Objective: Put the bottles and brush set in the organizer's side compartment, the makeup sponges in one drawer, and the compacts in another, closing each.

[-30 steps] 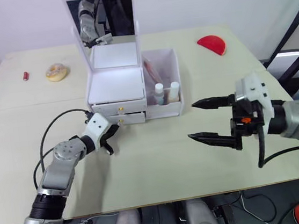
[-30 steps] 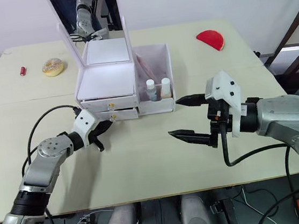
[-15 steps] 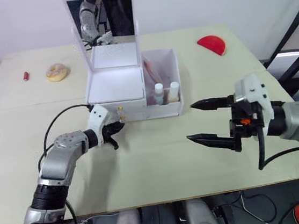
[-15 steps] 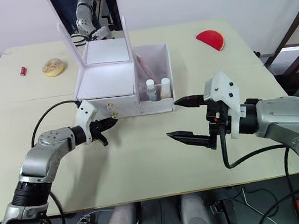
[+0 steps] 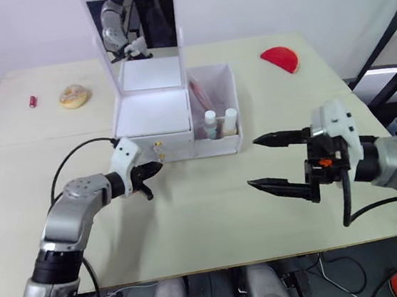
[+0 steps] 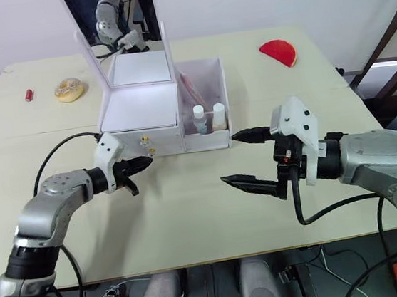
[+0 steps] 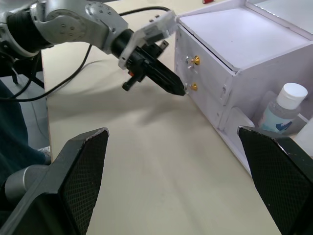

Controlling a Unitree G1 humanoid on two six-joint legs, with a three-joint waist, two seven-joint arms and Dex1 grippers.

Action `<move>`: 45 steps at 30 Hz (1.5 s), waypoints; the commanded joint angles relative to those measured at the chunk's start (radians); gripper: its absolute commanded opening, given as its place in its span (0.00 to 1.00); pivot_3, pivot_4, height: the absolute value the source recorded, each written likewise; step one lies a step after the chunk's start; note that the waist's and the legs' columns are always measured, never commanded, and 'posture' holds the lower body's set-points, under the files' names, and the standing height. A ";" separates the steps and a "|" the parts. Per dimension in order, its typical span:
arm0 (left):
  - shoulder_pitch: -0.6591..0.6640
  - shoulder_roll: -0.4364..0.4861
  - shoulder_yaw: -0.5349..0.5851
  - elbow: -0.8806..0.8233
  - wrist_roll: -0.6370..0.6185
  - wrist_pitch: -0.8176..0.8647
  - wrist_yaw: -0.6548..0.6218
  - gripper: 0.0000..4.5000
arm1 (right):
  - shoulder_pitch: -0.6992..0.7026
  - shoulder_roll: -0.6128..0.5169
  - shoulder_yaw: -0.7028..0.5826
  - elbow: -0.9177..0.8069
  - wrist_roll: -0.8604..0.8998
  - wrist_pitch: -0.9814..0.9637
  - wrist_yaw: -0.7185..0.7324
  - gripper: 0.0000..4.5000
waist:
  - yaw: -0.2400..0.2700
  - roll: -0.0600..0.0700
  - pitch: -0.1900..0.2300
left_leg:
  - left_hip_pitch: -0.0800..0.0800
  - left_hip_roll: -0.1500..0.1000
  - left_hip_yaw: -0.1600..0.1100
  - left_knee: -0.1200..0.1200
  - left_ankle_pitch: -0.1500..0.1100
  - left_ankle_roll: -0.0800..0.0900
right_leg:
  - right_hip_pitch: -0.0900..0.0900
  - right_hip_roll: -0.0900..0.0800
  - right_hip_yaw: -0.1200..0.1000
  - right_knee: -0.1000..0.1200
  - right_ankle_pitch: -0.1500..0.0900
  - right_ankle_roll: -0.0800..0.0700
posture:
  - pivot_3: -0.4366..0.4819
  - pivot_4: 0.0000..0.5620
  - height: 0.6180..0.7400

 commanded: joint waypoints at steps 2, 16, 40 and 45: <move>0.034 0.054 0.154 -0.177 -0.127 -0.031 -0.059 0.01 | 0.019 -0.019 -0.056 0.012 -0.009 -0.023 0.025 1.00 | 0.002 0.000 0.000 | 0.000 0.000 0.000 0.000 0.000 0.000 | 0.000 0.000 0.000 0.000 0.000 0.000 | 0.48 0.27 1.00; 0.420 0.391 0.791 0.021 -0.312 -0.002 -0.346 0.18 | 0.225 -0.085 -0.254 0.270 -0.214 -0.130 0.216 1.00 | 0.001 0.000 0.000 | 0.001 0.000 0.001 -0.001 0.000 0.000 | -0.001 0.000 0.000 -0.002 -0.003 0.004 | 0.48 0.27 1.00; 0.649 0.391 1.003 0.052 -0.338 -0.018 -0.429 0.99 | 0.277 -0.078 -0.319 0.509 -0.348 -0.240 0.371 1.00 | -0.007 0.002 0.001 | 0.000 0.001 0.005 -0.003 -0.001 -0.001 | -0.003 -0.002 0.000 -0.005 -0.003 0.004 | 0.48 0.27 1.00; 0.666 0.380 0.986 0.055 -0.314 -0.055 -0.428 0.99 | 0.268 -0.074 -0.311 0.506 -0.352 -0.233 0.374 1.00 | -0.005 0.002 0.001 | 0.000 0.001 0.005 -0.003 -0.001 -0.001 | -0.003 -0.002 0.000 -0.005 -0.003 0.004 | 0.48 0.27 1.00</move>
